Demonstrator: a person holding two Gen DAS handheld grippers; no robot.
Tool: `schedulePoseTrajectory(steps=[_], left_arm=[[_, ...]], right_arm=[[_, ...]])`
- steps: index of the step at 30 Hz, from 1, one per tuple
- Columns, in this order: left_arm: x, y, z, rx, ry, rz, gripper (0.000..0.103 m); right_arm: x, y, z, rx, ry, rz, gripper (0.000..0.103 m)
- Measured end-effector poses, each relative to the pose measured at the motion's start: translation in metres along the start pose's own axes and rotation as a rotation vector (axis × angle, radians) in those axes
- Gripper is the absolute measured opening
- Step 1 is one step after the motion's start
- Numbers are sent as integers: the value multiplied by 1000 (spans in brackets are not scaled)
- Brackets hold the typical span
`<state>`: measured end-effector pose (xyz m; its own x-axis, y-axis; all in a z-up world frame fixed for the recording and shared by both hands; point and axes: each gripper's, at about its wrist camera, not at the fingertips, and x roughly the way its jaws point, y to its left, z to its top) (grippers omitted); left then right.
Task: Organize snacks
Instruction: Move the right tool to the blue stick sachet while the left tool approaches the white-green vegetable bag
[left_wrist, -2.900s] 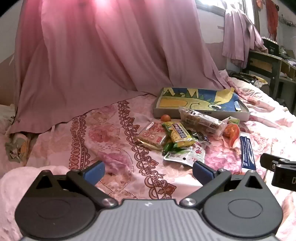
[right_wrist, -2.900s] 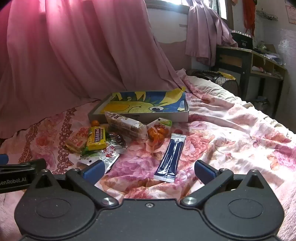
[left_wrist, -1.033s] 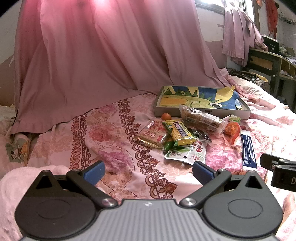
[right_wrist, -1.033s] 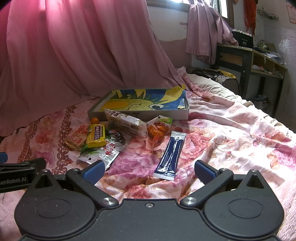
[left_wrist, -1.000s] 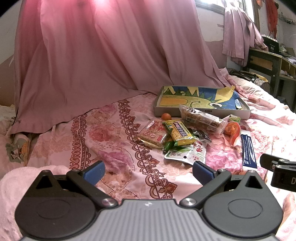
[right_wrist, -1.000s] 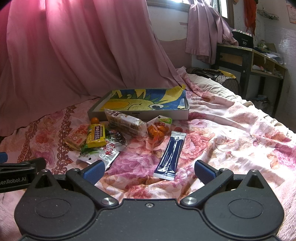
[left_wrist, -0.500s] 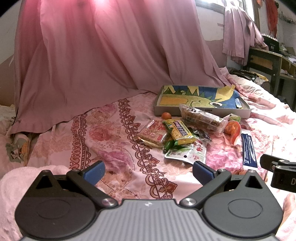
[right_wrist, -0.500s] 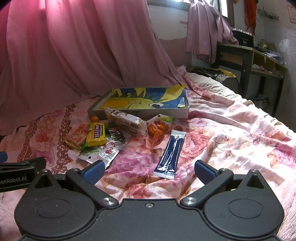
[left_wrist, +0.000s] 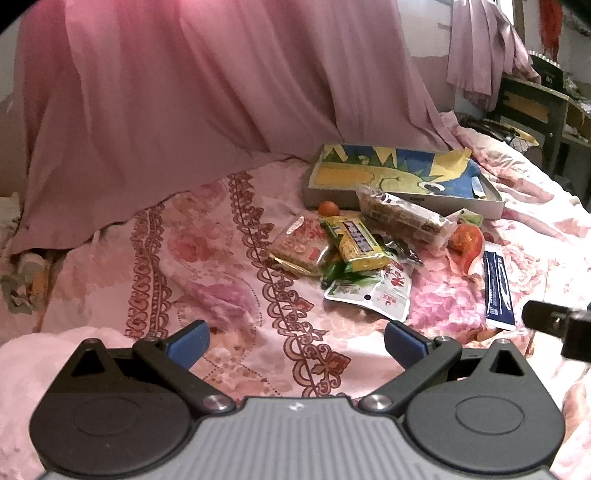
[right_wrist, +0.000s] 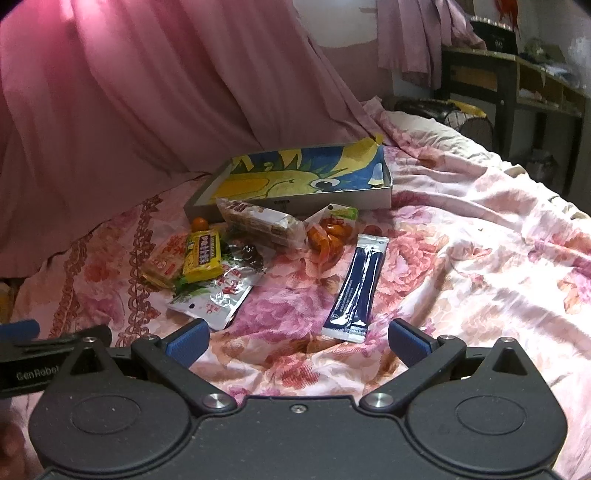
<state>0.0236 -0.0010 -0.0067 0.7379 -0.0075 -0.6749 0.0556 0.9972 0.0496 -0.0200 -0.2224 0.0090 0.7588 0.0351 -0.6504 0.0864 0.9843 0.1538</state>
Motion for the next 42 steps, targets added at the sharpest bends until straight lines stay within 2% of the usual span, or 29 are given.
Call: schedulePoseTrajectory(steps=[6, 13, 17, 19, 24, 28, 32, 36, 39, 42], left_arm=[[23, -4, 18, 23, 91, -58, 103], [55, -15, 43, 102, 130, -124, 103], [77, -20, 55, 130, 148, -166, 103], [90, -23, 59, 146, 165, -198, 103], [119, -27, 64, 141, 211, -218, 103], [135, -30, 68, 146, 232, -250, 103], [153, -32, 69, 130, 282, -287, 102], [165, -34, 67, 122, 324, -298, 98], [169, -35, 65, 120, 331, -293, 96], [175, -38, 64, 135, 351, -278, 91]], right_arm=[[14, -10, 25, -26, 28, -23, 102], [43, -20, 47, -60, 104, 4, 102], [67, -32, 56, -19, 171, 33, 102], [79, -37, 59, 3, 201, 31, 102], [117, -47, 64, 54, 275, 8, 102], [144, -53, 65, 110, 312, 15, 102], [159, -53, 63, 110, 333, 21, 101], [170, -54, 63, 101, 349, 9, 96], [178, -57, 61, 110, 370, -14, 88], [186, -62, 59, 138, 392, -21, 85]])
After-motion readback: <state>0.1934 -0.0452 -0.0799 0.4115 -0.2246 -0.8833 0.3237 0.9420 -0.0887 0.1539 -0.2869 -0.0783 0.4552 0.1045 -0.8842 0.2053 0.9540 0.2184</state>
